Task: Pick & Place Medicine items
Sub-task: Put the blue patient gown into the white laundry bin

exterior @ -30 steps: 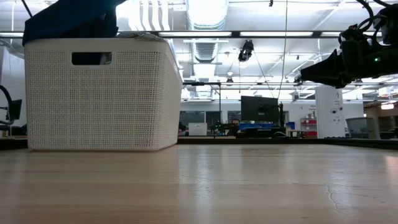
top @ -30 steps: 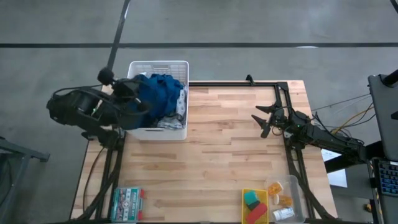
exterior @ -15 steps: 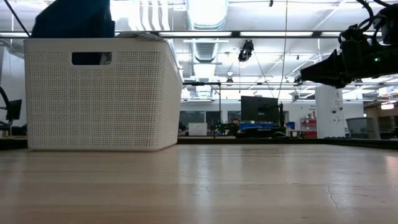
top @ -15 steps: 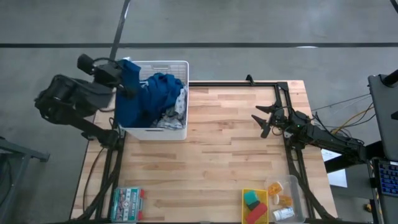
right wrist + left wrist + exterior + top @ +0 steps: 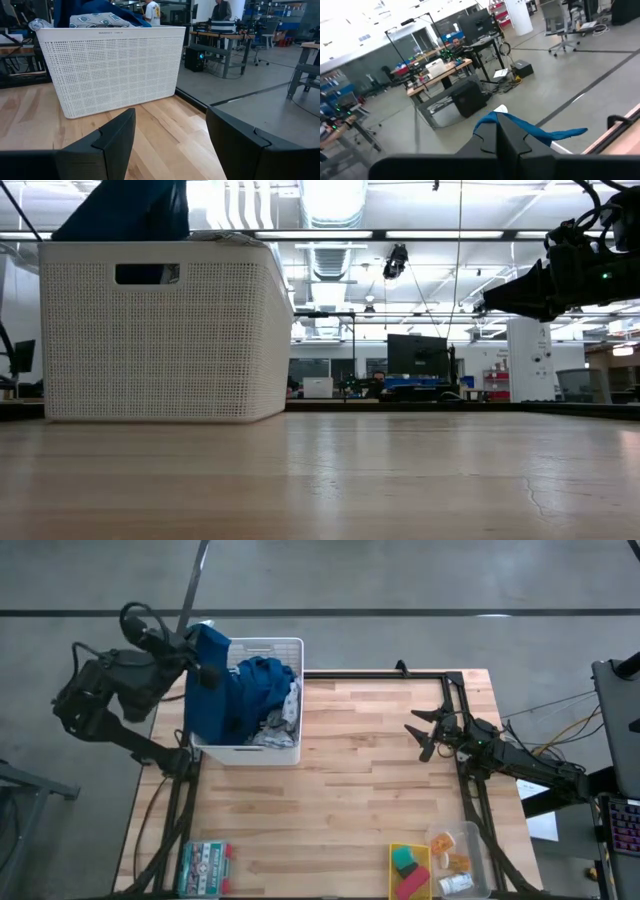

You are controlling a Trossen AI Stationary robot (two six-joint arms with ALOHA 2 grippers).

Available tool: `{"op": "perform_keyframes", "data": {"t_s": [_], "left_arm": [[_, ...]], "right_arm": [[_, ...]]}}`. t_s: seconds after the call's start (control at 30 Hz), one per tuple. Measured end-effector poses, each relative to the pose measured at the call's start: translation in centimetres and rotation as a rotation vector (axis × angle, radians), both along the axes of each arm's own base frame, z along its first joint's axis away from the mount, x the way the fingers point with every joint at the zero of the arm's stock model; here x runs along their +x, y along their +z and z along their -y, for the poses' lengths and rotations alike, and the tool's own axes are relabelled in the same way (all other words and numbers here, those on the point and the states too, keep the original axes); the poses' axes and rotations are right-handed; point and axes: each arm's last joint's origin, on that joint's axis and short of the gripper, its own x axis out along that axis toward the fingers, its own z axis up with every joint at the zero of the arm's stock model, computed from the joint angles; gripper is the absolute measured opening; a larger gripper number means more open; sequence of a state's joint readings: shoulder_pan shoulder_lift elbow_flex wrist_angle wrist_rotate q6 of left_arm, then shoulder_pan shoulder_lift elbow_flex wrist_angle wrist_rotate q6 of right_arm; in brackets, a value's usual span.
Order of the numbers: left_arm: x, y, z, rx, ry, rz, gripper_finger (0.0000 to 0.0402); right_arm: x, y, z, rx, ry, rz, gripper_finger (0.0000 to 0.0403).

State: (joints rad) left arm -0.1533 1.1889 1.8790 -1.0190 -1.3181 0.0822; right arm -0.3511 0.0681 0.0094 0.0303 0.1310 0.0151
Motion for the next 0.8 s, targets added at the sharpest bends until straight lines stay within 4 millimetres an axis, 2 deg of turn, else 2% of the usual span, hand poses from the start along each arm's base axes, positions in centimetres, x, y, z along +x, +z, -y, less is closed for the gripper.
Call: {"op": "perform_keyframes", "data": {"t_s": [0.23, 0.47, 0.63, 0.8], "left_arm": [[2.4, -0.2, -2.0, -0.076, -0.078, 0.031, 0.0000], [5.9, -2.0, -6.3, -0.170, -0.110, -0.064, 0.0000], [8.5, -4.7, -10.5, -0.323, -0.146, -0.085, 0.0000], [10.6, -9.1, -14.1, -0.486, -0.049, -0.095, 0.0000]], "right_arm": [[0.0, 0.0, 0.0, 0.000, 0.000, 0.000, 0.0238], [0.0, 0.0, 0.0, 0.000, 0.000, 0.000, 0.0238], [0.0, 0.0, 0.0, 0.000, 0.000, 0.000, 0.0238], [0.0, 0.0, 0.0, 0.000, 0.000, 0.000, 0.0238]]}}
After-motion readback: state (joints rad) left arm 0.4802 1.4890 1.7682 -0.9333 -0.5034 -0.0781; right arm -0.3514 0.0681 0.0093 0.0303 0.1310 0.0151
